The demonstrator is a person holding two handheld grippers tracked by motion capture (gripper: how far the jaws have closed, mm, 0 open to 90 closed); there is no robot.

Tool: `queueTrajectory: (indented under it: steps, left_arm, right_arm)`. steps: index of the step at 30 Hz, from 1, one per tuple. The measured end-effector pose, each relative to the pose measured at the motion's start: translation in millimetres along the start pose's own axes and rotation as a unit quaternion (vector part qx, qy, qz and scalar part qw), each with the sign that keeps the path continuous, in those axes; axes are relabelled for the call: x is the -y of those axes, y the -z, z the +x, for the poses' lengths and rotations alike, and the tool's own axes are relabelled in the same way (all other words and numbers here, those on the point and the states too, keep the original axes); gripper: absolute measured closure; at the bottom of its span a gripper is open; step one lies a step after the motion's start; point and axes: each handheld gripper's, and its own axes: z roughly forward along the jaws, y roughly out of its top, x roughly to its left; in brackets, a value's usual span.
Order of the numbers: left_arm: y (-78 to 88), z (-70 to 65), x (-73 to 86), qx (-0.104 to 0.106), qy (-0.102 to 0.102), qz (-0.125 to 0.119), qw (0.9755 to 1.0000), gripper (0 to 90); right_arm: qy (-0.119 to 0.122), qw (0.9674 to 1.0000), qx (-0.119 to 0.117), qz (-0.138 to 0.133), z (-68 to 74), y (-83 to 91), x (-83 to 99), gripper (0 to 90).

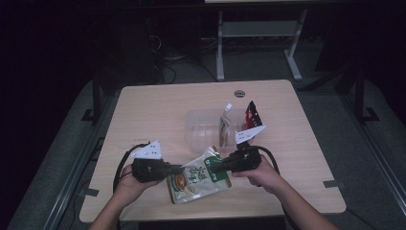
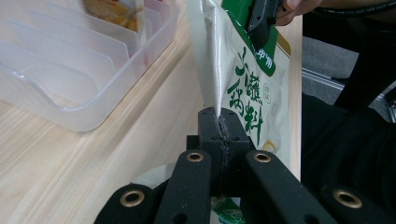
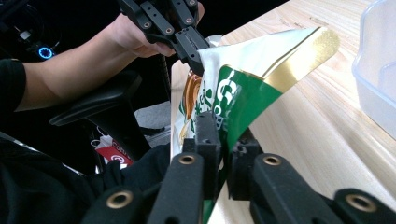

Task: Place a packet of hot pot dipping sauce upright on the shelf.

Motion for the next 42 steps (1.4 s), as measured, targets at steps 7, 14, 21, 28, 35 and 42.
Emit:
queueTrajectory:
  steps: [7, 14, 21, 28, 35, 42]
  left_arm:
    - [-1.5, 3.0, 0.3, -0.004, -0.003, -0.006, 1.0000, 89.5]
    - [-4.2, 4.2, 0.1, -0.007, -0.004, -0.007, 0.9999, 88.3]
    - [-2.9, 4.1, -1.6, -0.004, -0.003, -0.010, 0.9999, 89.0]
    - [-5.3, 5.6, -1.5, -0.012, 0.004, -0.008, 0.9999, 72.1]
    - [7.3, 8.1, 1.6, -0.030, 0.018, -0.033, 0.9988, 55.2]
    - [11.6, 13.9, 11.4, -0.039, 0.031, -0.027, 0.9984, 49.4]
  right_arm:
    - [0.002, 0.9998, -0.011, -0.015, -0.5, 1.9, 0.5, 89.6]
    - [0.007, 0.9997, -0.011, -0.021, -0.2, 3.4, 0.1, 89.9]
    - [0.008, 0.9995, -0.019, -0.023, 3.4, 4.3, -1.1, 90.0]
    - [0.014, 0.9993, -0.025, -0.024, 6.9, 3.0, -1.7, 90.0]
    - [0.007, 0.9980, -0.038, -0.050, 8.6, 8.6, -3.8, 90.0]
    - [0.021, 0.9966, -0.033, -0.072, 14.1, 18.1, -9.0, 90.0]
